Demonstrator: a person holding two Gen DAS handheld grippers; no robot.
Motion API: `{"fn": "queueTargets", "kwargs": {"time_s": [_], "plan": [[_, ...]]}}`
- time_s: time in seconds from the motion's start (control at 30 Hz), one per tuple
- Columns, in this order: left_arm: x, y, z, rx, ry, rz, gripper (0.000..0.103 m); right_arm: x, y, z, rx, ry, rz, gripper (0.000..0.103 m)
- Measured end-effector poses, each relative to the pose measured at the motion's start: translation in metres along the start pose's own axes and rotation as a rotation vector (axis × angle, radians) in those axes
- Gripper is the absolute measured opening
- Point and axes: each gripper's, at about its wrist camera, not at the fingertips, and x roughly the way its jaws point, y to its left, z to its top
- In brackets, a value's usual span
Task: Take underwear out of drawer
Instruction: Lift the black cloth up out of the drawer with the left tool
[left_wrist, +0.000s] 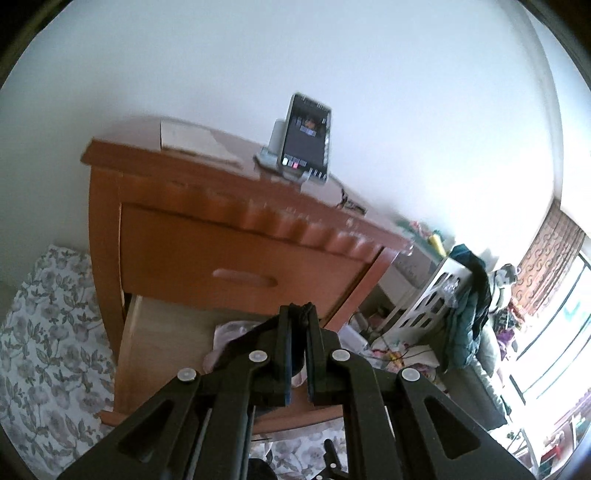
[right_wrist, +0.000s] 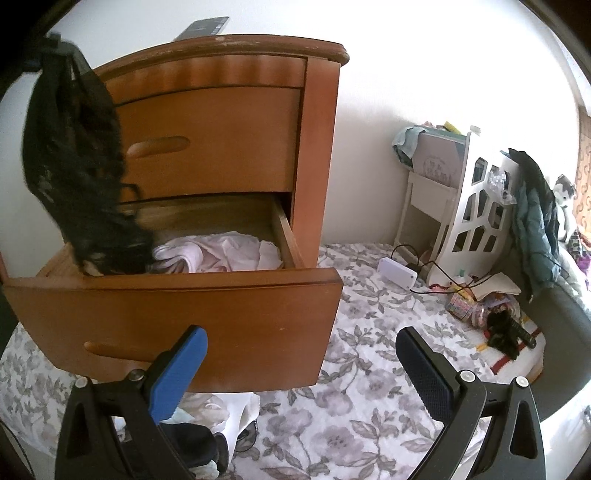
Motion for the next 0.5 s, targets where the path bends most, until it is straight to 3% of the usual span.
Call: {"fn": "queueTargets", "kwargs": {"time_s": [0.5], "plan": [[-0.067,-0.022,0.001,0.021,-0.071,-0.088,0.006,-0.004,0.004,-0.002,-0.026,-0.018,-0.005,0.103]]}}
